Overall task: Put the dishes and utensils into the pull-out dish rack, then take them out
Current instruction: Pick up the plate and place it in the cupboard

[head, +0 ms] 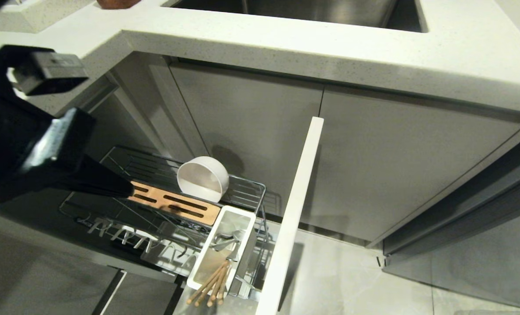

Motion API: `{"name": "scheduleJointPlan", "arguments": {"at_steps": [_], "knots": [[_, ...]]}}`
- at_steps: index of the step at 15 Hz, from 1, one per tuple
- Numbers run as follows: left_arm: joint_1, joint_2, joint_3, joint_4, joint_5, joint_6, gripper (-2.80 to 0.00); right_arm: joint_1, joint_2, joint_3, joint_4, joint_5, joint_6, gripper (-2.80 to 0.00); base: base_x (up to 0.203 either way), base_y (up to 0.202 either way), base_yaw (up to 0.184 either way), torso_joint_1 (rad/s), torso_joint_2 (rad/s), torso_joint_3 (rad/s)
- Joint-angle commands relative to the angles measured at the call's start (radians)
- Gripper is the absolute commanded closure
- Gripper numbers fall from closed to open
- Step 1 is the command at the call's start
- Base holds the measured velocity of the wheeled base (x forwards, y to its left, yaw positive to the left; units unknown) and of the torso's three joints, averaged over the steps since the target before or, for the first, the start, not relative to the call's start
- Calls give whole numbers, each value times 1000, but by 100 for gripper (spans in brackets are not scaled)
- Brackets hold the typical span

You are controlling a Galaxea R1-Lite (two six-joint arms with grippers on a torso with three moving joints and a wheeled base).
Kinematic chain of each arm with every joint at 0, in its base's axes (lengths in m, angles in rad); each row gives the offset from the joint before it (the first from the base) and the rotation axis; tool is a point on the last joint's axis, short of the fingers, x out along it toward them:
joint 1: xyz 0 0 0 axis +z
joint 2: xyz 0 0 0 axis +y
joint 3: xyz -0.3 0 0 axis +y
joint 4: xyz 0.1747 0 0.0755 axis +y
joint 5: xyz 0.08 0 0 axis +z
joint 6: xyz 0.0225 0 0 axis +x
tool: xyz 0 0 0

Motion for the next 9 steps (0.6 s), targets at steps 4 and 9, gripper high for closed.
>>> {"name": "scheduleJointPlan", "arguments": {"at_steps": [4, 9], "knots": [[-14, -207, -1, -146, 151, 6, 0, 0, 1, 2, 0, 0, 0, 0, 0, 0, 0, 0, 0, 0], [148, -246, -1, -361, 550, 145, 0, 1, 0, 2, 0, 0, 0, 0, 0, 0, 0, 0, 0, 0]]}}
